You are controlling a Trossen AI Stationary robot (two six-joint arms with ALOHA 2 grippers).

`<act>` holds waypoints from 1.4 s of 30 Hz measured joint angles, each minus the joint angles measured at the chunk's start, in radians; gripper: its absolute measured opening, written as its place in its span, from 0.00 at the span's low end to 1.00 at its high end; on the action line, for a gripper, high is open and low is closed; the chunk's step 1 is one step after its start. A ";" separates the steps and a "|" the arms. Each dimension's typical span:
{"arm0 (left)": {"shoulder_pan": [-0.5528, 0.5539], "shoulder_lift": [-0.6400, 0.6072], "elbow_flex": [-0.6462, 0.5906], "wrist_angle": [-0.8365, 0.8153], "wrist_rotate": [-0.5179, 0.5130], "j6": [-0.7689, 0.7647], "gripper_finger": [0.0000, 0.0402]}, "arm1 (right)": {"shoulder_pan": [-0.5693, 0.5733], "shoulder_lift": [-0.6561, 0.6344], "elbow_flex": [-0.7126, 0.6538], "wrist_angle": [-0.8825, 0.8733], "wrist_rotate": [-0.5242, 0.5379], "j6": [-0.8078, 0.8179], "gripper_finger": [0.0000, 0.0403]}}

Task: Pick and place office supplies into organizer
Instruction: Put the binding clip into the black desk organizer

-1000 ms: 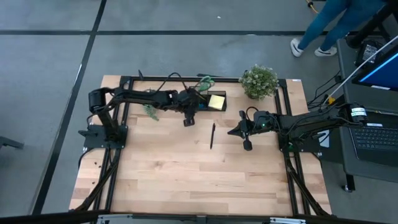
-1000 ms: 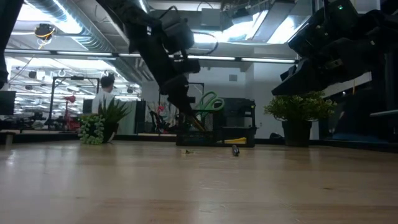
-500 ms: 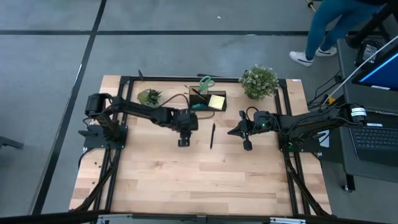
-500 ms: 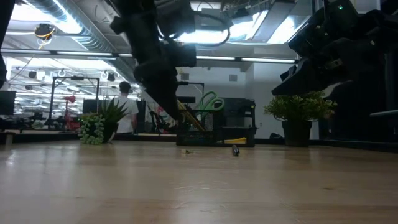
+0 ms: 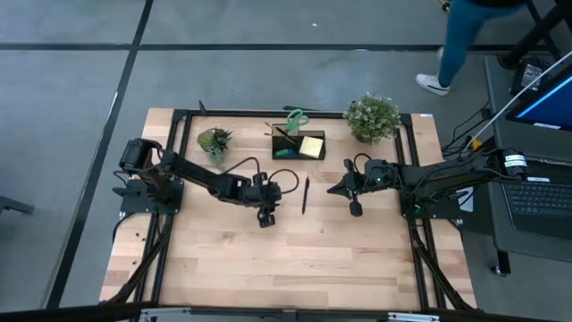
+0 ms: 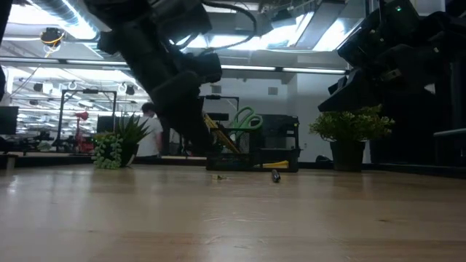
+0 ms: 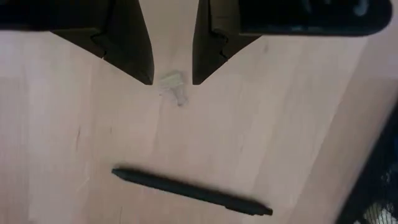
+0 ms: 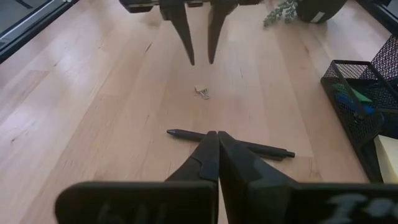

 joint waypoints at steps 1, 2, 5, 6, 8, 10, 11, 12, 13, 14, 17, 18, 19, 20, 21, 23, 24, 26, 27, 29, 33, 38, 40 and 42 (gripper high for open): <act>-0.004 0.000 -0.001 0.002 0.000 -0.027 0.26 | 0.000 0.000 0.000 0.000 0.000 0.000 0.01; -0.006 0.000 -0.002 -0.003 -0.001 -0.056 0.26 | 0.000 0.000 0.000 0.000 0.000 0.000 0.01; -0.015 0.000 -0.003 -0.012 -0.011 -0.129 0.26 | 0.000 0.000 0.000 0.000 0.000 0.000 0.01; -0.021 0.000 -0.003 -0.012 -0.016 -0.143 0.26 | 0.000 0.000 0.000 0.000 0.000 0.000 0.01; -0.037 0.000 -0.003 -0.012 -0.020 -0.157 0.26 | 0.000 0.000 0.000 0.000 0.000 0.000 0.01; -0.059 0.000 -0.003 -0.012 -0.038 -0.179 0.27 | 0.000 0.000 0.000 0.000 0.000 0.000 0.01; -0.072 0.000 -0.003 -0.013 -0.055 -0.191 0.28 | 0.000 0.000 0.000 0.000 0.000 0.000 0.01; -0.085 0.000 -0.003 -0.014 -0.075 -0.203 0.28 | 0.000 0.000 0.000 0.000 0.000 0.000 0.01; -0.096 0.000 -0.003 -0.018 -0.099 -0.216 0.29 | 0.000 0.000 0.000 0.000 0.000 0.000 0.01; -0.108 0.003 -0.003 -0.022 -0.125 -0.233 0.30 | 0.000 0.000 0.000 0.000 0.000 0.000 0.01; -0.134 0.029 -0.004 -0.018 -0.193 -0.290 0.32 | 0.000 0.000 0.000 0.000 0.000 0.000 0.01; -0.140 0.042 -0.004 -0.005 -0.205 -0.311 0.33 | 0.000 0.000 0.000 0.000 0.000 0.000 0.01; -0.143 0.054 -0.004 0.011 -0.208 -0.330 0.34 | 0.000 0.000 0.000 0.000 0.000 0.000 0.01; -0.144 0.066 -0.004 0.019 -0.207 -0.350 0.35 | 0.000 0.000 0.000 0.000 0.000 0.000 0.01; -0.144 0.078 -0.004 0.028 -0.206 -0.369 0.36 | 0.000 0.000 0.000 0.000 0.000 0.000 0.01; -0.141 0.097 -0.004 0.044 -0.207 -0.392 0.39 | 0.000 0.000 0.000 0.000 0.000 0.000 0.01; -0.139 0.106 -0.004 0.049 -0.206 -0.403 0.41 | 0.000 0.000 0.000 0.000 0.000 0.000 0.01; -0.135 0.121 -0.004 0.048 -0.200 -0.411 0.43 | 0.000 0.000 0.000 0.000 0.000 0.003 0.01; -0.134 0.128 -0.004 0.051 -0.200 -0.413 0.44 | 0.000 0.000 0.000 0.000 -0.001 0.003 0.01; -0.129 0.139 -0.004 0.065 -0.201 -0.416 0.46 | 0.000 0.000 0.000 0.000 -0.001 0.003 0.01; -0.107 0.150 -0.002 0.110 -0.166 -0.397 0.46 | 0.000 0.000 0.000 0.000 0.000 0.003 0.01; -0.075 0.151 -0.002 0.131 -0.112 -0.396 0.45 | 0.000 0.000 0.000 0.000 -0.001 0.000 0.01; -0.060 0.150 -0.001 0.133 -0.078 -0.396 0.45 | 0.000 0.000 0.000 0.000 -0.001 0.000 0.01; -0.051 0.150 -0.001 0.140 -0.069 -0.390 0.45 | 0.000 0.000 0.000 0.000 -0.001 0.000 0.01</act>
